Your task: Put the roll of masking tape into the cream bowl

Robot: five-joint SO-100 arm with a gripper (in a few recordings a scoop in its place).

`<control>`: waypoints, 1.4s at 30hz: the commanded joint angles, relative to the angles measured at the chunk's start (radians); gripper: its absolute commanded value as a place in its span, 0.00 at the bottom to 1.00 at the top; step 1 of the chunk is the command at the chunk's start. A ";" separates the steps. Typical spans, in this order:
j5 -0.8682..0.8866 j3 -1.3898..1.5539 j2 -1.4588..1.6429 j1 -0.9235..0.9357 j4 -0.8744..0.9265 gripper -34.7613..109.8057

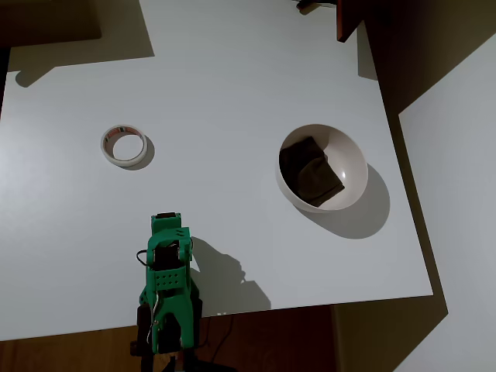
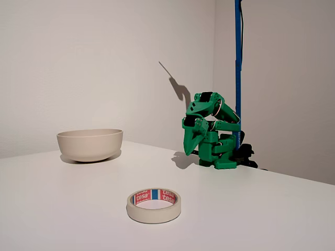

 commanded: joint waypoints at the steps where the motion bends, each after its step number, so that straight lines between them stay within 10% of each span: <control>1: 0.031 -0.067 0.006 -0.015 0.020 0.18; 30: 0.164 -1.414 -1.542 -0.290 0.107 0.18; 42: 0.212 -1.652 -1.908 -0.350 0.051 0.35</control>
